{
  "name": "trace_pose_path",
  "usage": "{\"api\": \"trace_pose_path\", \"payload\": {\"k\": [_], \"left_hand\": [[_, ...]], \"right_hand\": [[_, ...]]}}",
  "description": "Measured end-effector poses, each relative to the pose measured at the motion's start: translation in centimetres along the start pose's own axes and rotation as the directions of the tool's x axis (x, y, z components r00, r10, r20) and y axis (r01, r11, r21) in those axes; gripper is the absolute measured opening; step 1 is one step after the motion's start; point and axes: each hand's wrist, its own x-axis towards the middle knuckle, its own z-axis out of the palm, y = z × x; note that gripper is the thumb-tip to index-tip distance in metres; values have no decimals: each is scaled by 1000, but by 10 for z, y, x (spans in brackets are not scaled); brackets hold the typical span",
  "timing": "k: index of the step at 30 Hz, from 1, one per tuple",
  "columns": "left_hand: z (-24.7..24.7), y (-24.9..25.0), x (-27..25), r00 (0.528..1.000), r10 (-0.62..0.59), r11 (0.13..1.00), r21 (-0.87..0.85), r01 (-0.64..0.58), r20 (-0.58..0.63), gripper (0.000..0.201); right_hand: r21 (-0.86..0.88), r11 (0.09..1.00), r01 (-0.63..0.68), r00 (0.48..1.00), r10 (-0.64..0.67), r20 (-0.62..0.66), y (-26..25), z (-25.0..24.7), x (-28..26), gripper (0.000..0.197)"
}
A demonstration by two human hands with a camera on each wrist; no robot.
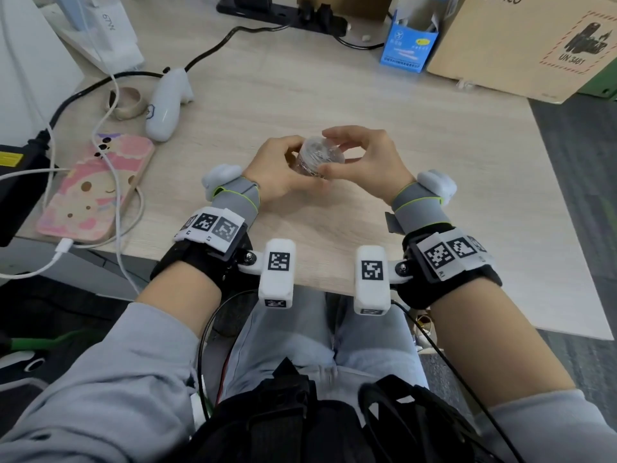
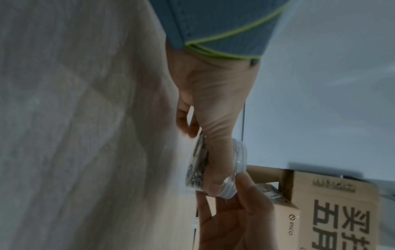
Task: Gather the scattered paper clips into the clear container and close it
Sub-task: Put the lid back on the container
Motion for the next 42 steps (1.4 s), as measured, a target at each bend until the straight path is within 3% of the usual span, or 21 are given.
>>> {"api": "trace_pose_path", "payload": {"k": [4, 8, 12, 16, 20, 25, 27, 31, 35, 39, 42], "left_hand": [[-2, 12, -3, 996, 21, 989, -147, -7, 90, 41], [-2, 23, -4, 988, 34, 974, -225, 0, 148, 38], [3, 31, -4, 988, 40, 960, -281, 3, 146, 33], [9, 38, -1, 998, 17, 983, -184, -7, 55, 41], [19, 47, 2, 999, 26, 996, -85, -29, -28, 39], [31, 57, 6, 992, 67, 996, 61, -61, -107, 46], [35, 61, 9, 987, 107, 988, 125, -92, -119, 49], [40, 66, 16, 982, 157, 956, 265, -126, -101, 63], [41, 70, 25, 988, 140, 939, 325, -113, -61, 59], [41, 71, 29, 990, 139, 939, 322, -126, -18, 59], [40, 70, 33, 994, 109, 971, 212, -112, 26, 54]], "right_hand": [[82, 997, 17, 999, -21, 46, -4, -12, -2, 46], [143, 989, 37, 997, -46, 60, -8, -20, -6, 61], [82, 996, 37, 999, -37, 2, -10, -25, -3, 56], [-28, 999, -30, 994, 27, -103, -5, -26, -1, 44], [-107, 991, -77, 984, 58, -166, -6, -27, 1, 65], [-116, 979, -167, 968, 141, -205, -6, -36, 4, 43], [-79, 981, -178, 962, 156, -225, -4, -38, 4, 44], [-32, 981, -189, 963, 179, -200, 1, -44, 3, 42], [-62, 988, -141, 982, 131, -139, 4, -52, -1, 28], [-139, 988, -65, 990, 46, -136, 6, -59, 0, 28], [-185, 983, -4, 996, -12, -86, 10, -65, 2, 36]]}}
